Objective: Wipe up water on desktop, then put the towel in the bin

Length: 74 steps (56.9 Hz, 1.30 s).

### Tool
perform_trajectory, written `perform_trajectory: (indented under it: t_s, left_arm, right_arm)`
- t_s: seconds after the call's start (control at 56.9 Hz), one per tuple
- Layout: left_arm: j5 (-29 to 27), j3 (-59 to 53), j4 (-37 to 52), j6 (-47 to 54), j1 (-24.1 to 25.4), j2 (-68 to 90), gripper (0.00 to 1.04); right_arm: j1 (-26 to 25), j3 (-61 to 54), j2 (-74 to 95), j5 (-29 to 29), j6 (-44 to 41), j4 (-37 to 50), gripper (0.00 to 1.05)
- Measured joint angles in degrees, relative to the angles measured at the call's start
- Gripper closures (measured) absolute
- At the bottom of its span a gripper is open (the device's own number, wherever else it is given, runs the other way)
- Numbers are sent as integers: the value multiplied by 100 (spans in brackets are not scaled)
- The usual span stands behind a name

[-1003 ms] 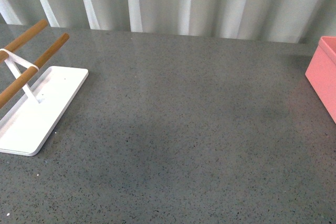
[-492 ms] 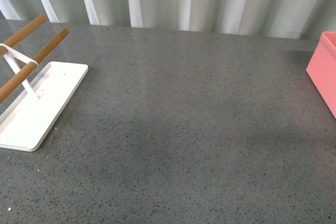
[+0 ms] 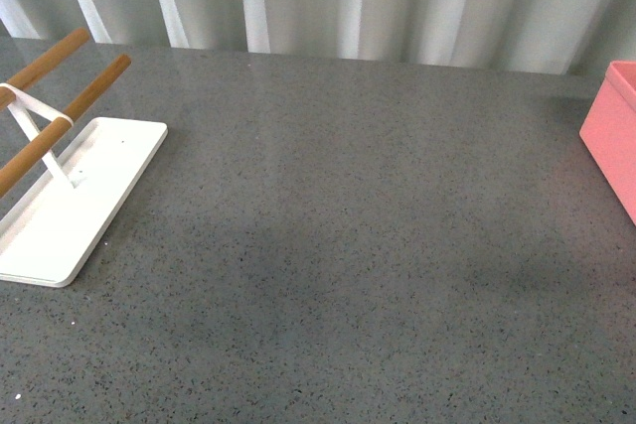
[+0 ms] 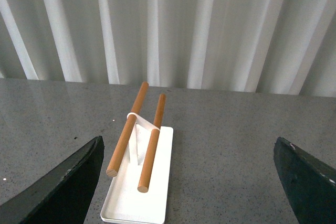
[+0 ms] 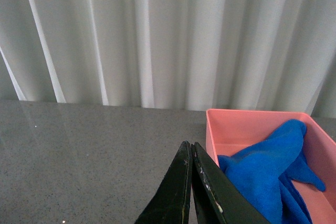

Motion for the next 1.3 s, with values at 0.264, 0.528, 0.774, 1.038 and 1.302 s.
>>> perform_trajectory:
  t_s: [0.264, 0.528, 0.774, 1.038, 1.302]
  left_arm:
    - [0, -2, 0, 0, 0, 0, 7]
    - [0, 0, 0, 0, 0, -7, 7]
    - [0, 0, 0, 0, 0, -7, 7]
    - [0, 0, 0, 0, 0, -7, 7]
    - [0, 0, 0, 0, 0, -7, 7]
  right_arm:
    - [0, 0, -575, 2, 11, -584, 101]
    - [0, 2, -1598, 20, 13, -1631, 101]
    - [0, 2, -1598, 17, 13, -1641, 82]
    - [0, 2, -1600, 17, 13, -1641, 36]
    - [0, 2, -1600, 20, 20, -1646, 8]
